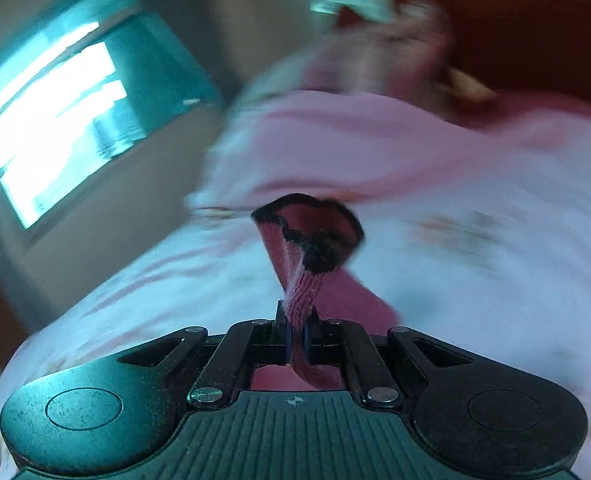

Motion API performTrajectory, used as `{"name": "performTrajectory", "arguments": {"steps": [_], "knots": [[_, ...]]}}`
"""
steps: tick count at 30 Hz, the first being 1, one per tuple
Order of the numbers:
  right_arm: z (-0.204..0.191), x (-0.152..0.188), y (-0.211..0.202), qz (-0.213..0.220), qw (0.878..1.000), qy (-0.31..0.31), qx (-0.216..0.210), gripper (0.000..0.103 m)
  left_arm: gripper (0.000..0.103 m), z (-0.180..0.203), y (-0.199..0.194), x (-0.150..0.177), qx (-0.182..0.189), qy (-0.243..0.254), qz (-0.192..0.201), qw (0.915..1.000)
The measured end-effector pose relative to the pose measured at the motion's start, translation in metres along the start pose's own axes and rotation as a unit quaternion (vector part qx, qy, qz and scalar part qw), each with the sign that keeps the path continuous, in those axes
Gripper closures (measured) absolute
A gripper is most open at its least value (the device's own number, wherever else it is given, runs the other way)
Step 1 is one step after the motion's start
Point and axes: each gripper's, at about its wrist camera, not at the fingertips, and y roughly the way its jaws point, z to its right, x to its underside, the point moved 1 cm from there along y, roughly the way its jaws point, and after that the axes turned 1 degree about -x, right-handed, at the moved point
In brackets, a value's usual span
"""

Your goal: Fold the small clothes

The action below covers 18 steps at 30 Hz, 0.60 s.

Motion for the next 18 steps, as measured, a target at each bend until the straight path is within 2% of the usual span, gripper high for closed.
{"name": "performTrajectory", "arguments": {"steps": [2, 5, 7, 10, 12, 13, 15, 18], "knots": [[-0.065, 0.012, 0.011, 0.000, 0.998, -0.045, -0.050, 0.098, 0.001, -0.008, -0.001, 0.005, 0.017, -0.023, 0.009, 0.9995], [-0.158, 0.050, 0.025, -0.019, 0.986, -0.113, -0.120, 0.098, 0.001, -0.004, -0.002, 0.009, 0.015, -0.020, 0.019, 0.9995], [-0.215, 0.087, 0.032, -0.038, 0.973, -0.159, -0.165, 0.098, 0.001, -0.004, -0.002, 0.010, 0.016, -0.019, 0.022, 0.9995], [-0.282, 0.159, 0.043, -0.099, 0.941, -0.231, -0.228, 0.097, 0.002, -0.009, -0.002, 0.010, 0.026, -0.031, 0.025, 0.9989], [-0.309, 0.215, 0.059, -0.172, 0.910, -0.295, -0.236, 0.097, 0.001, -0.010, -0.002, 0.011, 0.029, -0.034, 0.026, 0.9987], [-0.312, 0.234, 0.062, -0.183, 0.903, -0.313, -0.229, 0.097, 0.001, -0.010, -0.002, 0.011, 0.029, -0.035, 0.026, 0.9986], [-0.315, 0.252, 0.061, -0.168, 0.898, -0.346, -0.215, 0.097, 0.001, -0.011, -0.002, 0.012, 0.032, -0.037, 0.028, 0.9984], [-0.312, 0.249, 0.059, -0.170, 0.901, -0.335, -0.216, 0.097, 0.001, -0.011, -0.002, 0.012, 0.031, -0.038, 0.030, 0.9984]]}}
